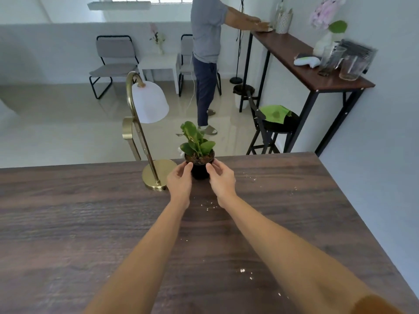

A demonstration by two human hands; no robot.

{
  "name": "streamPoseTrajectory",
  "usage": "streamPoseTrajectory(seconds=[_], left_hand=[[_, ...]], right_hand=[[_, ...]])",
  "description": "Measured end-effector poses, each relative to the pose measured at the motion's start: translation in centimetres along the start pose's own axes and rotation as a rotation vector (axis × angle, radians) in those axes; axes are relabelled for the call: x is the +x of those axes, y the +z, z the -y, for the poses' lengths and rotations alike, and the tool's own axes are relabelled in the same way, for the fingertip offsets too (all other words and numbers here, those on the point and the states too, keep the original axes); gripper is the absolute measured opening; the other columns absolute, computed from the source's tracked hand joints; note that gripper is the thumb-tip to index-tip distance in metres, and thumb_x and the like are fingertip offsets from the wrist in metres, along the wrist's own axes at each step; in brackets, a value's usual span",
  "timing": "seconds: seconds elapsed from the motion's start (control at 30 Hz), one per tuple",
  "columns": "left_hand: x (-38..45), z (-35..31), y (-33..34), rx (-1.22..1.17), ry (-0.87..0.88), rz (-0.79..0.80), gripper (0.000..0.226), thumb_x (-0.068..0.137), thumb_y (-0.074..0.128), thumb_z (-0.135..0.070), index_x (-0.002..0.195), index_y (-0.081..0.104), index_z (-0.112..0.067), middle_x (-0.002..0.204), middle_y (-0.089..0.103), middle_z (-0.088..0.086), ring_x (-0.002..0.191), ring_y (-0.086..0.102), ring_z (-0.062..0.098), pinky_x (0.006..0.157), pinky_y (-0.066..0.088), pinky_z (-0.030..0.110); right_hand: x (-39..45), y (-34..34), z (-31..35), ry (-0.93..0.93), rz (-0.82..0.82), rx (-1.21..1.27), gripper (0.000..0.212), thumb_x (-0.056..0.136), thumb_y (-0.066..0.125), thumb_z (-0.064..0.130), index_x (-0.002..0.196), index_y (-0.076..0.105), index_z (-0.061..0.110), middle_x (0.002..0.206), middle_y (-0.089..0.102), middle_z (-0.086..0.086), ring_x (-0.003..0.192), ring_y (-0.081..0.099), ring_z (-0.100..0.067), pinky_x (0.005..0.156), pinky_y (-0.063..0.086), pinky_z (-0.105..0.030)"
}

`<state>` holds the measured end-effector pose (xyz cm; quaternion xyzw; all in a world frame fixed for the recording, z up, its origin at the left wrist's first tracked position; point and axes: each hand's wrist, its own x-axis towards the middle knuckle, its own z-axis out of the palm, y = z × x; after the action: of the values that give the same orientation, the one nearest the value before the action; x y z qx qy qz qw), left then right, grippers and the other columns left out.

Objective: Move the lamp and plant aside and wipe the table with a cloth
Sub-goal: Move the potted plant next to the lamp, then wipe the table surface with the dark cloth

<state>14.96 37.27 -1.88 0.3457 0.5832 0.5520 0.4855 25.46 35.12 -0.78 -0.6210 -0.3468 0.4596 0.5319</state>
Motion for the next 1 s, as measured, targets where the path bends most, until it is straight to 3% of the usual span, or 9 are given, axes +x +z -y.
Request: streamPoseTrajectory(seconds=[0.17,0.23,0.33,0.5,0.57,0.67,0.8,0.9,1.0], left_hand=[[0.2,-0.5,-1.3,0.092,0.013,-0.029,0.038,0.089,0.062,-0.028,0.124,0.061,-0.014,0.120,0.065,0.000,0.109,0.057,0.011,0.100,0.045,0.031],[-0.7,-1.7,-2.8,0.155,0.054,-0.023,0.039,0.089,0.061,-0.031,0.125,0.060,-0.017,0.123,0.063,-0.003,0.112,0.057,0.011,0.104,0.044,0.036],[-4.8,-3.2,-6.8,0.369,0.191,0.044,0.040,0.091,0.059,-0.030,0.129,0.058,-0.018,0.126,0.062,-0.005,0.113,0.057,0.007,0.101,0.043,0.028],[-16.3,-0.8,-17.8,0.795,0.307,0.003,0.040,0.090,0.060,-0.028,0.129,0.057,-0.022,0.127,0.061,0.001,0.116,0.057,0.016,0.099,0.035,0.019],[-21.0,1.2,-21.5,0.953,0.346,-0.031,0.038,0.089,0.061,-0.025,0.126,0.059,-0.014,0.129,0.061,0.011,0.122,0.054,0.025,0.100,0.032,0.018],[-26.8,5.7,-24.3,1.146,0.339,0.055,0.064,0.087,0.043,-0.052,0.127,0.056,-0.005,0.139,0.051,0.014,0.133,0.040,0.025,0.109,0.028,0.038],[-30.5,9.2,-23.8,1.396,0.288,0.049,0.070,0.085,0.026,-0.053,0.144,0.037,-0.017,0.154,0.029,0.003,0.144,0.019,0.022,0.111,0.015,0.057],[-32.0,9.8,-22.9,1.448,0.268,0.081,0.072,0.086,0.020,-0.055,0.147,0.031,-0.020,0.157,0.021,-0.001,0.145,0.013,0.021,0.112,0.012,0.057],[-31.7,9.8,-21.2,1.453,0.275,0.108,0.070,0.088,0.017,-0.055,0.148,0.028,-0.020,0.157,0.019,-0.002,0.146,0.010,0.021,0.113,0.013,0.056]], right_hand=[[-0.7,-1.9,0.4,-0.034,0.141,-0.178,0.042,0.094,0.061,0.030,0.135,0.058,0.020,0.132,0.062,0.005,0.117,0.055,-0.004,0.109,0.043,-0.032],[-2.2,-5.0,1.4,-0.118,0.201,-0.284,0.037,0.094,0.060,0.032,0.130,0.061,0.023,0.128,0.064,0.008,0.114,0.057,0.000,0.100,0.044,-0.020],[-6.9,-12.9,2.2,-0.230,0.230,-0.416,0.025,0.093,0.064,0.020,0.118,0.069,0.018,0.113,0.071,0.007,0.097,0.063,0.011,0.084,0.043,-0.002],[-19.0,-27.8,-1.2,-0.274,-0.008,-0.727,0.022,0.089,0.065,0.026,0.111,0.071,0.028,0.114,0.072,0.006,0.108,0.064,-0.002,0.094,0.049,-0.020],[-24.4,-32.3,-3.9,-0.258,-0.107,-0.869,0.032,0.092,0.058,0.036,0.120,0.068,0.025,0.132,0.063,0.001,0.122,0.052,-0.004,0.099,0.038,-0.017],[-29.4,-36.6,-8.5,-0.145,0.013,-1.123,0.063,0.094,0.031,0.064,0.145,0.045,0.028,0.155,0.036,0.002,0.149,0.011,-0.005,0.116,0.008,-0.016],[-29.4,-37.5,-12.0,-0.123,0.034,-1.467,0.072,0.092,0.010,0.071,0.155,0.005,0.037,0.164,0.010,-0.001,0.151,0.007,-0.025,0.120,0.008,-0.046],[-29.5,-37.1,-12.2,-0.057,0.006,-1.510,0.074,0.089,0.004,0.073,0.155,0.003,0.038,0.164,0.010,-0.004,0.150,0.013,-0.032,0.119,0.017,-0.055],[-24.5,-34.6,-10.2,0.082,-0.114,-1.457,0.081,0.084,-0.003,0.077,0.155,0.002,0.037,0.165,0.005,-0.010,0.149,0.007,-0.038,0.118,0.011,-0.061]])
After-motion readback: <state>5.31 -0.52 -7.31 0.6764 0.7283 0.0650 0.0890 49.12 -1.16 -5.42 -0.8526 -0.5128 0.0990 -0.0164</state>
